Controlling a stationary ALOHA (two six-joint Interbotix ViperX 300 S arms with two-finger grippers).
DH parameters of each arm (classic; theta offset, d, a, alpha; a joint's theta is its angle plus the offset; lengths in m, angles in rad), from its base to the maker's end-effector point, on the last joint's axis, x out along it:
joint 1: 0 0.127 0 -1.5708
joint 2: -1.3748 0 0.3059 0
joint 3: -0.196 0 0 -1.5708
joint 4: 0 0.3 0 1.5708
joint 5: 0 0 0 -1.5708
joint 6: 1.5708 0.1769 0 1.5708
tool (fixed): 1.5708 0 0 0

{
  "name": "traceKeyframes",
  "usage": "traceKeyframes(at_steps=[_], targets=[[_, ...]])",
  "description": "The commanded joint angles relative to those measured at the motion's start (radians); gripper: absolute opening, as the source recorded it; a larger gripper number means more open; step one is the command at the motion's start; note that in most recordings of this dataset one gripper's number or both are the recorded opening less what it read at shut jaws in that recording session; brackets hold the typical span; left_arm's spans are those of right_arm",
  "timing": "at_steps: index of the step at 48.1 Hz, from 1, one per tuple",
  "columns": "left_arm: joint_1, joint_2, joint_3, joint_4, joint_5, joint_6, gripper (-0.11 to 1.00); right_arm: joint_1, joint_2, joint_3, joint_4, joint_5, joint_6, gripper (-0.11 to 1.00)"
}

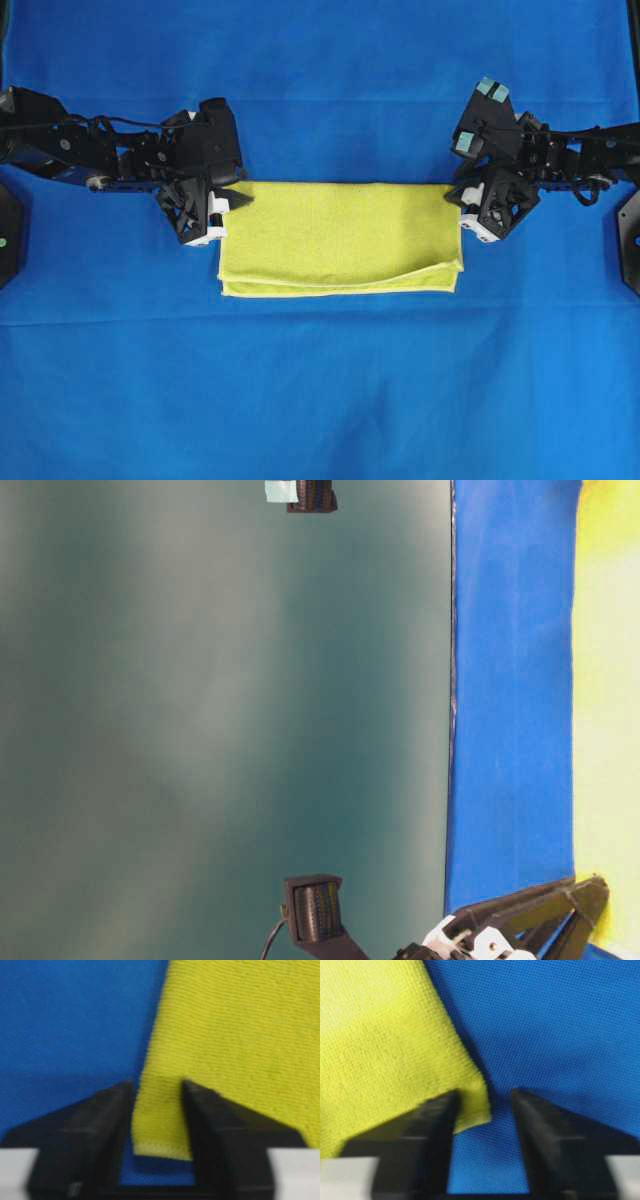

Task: Fold the yellow towel.
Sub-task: 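Grasp the folded towel's top corners with both grippers, then lift the towel and rotate it, right gripper swinging toward the top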

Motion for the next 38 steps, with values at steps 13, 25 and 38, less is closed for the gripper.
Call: traceKeyframes(at_steps=[13, 25, 38], targets=[[-0.015, -0.005, -0.021, -0.003, 0.066, -0.002, 0.03, 0.026, -0.014, -0.014, -0.015, -0.002, -0.012, 0.02], [-0.015, -0.058, -0.061, -0.002, 0.147, -0.002, 0.03, 0.023, -0.1, -0.028, -0.017, 0.057, -0.011, 0.02], [-0.035, -0.232, -0.167, -0.002, 0.394, -0.005, 0.03, 0.023, -0.331, -0.092, -0.021, 0.278, -0.008, 0.02]])
